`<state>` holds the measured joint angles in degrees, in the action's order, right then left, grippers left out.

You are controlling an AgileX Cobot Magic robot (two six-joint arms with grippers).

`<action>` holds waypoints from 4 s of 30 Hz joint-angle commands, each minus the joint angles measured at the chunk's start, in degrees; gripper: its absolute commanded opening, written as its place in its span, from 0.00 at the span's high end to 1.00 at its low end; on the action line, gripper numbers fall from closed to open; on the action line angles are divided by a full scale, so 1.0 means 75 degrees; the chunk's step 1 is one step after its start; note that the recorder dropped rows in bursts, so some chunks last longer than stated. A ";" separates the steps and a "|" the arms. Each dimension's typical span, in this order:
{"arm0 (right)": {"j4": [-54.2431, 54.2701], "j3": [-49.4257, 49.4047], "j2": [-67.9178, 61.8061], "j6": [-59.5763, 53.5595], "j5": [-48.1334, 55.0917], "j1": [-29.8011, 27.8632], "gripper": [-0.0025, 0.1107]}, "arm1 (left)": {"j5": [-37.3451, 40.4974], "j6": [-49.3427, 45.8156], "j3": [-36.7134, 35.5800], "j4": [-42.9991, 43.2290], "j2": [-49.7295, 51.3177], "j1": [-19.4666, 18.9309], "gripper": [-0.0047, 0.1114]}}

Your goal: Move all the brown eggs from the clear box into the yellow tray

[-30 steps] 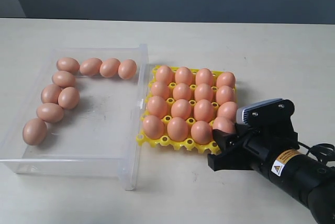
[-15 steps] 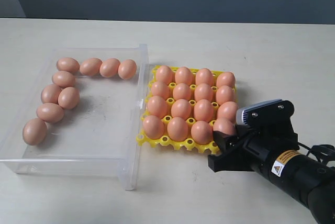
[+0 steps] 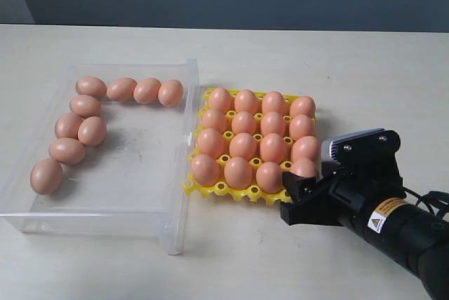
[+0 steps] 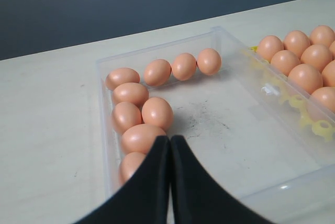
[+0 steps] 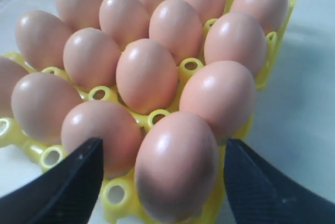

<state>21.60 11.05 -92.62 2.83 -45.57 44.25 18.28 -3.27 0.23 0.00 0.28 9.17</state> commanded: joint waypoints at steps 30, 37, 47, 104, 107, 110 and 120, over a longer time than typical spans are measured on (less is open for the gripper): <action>-0.0728 0.0106 0.4008 -0.1109 0.1300 -0.0027 0.42 | -0.0079 0.0019 -0.0030 0.0000 -0.0037 0.0010 0.96; -0.1670 0.1291 0.4097 0.0515 0.2594 -0.0027 0.75 | -0.0079 0.0019 -0.0030 0.0000 -0.0037 0.0010 0.96; -0.2405 0.3618 0.2461 0.0592 0.3851 0.0240 0.98 | -0.0079 0.0019 -0.0030 0.0000 -0.0037 0.0010 0.96; 0.0305 0.2264 0.0690 -0.2628 0.4417 -0.3080 0.98 | -0.0079 0.0019 -0.0030 0.0000 -0.0037 0.0010 0.96; 0.0305 0.2264 0.0580 -0.2628 0.4591 -0.3080 0.98 | -0.0079 0.0019 -0.0030 0.0000 -0.0037 0.0010 0.96; 0.0305 0.2264 0.0567 -0.2628 0.4791 -0.3080 0.98 | -0.0079 0.0019 -0.0030 0.0000 -0.0037 0.0010 0.96; 0.0441 0.2264 0.0981 -0.2593 0.6903 -0.3080 0.98 | -0.0079 0.0019 -0.0030 0.0000 -0.0037 0.0010 0.96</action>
<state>24.58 28.13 -87.30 -16.75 0.71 21.44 18.28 -3.27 0.23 0.00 0.28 9.17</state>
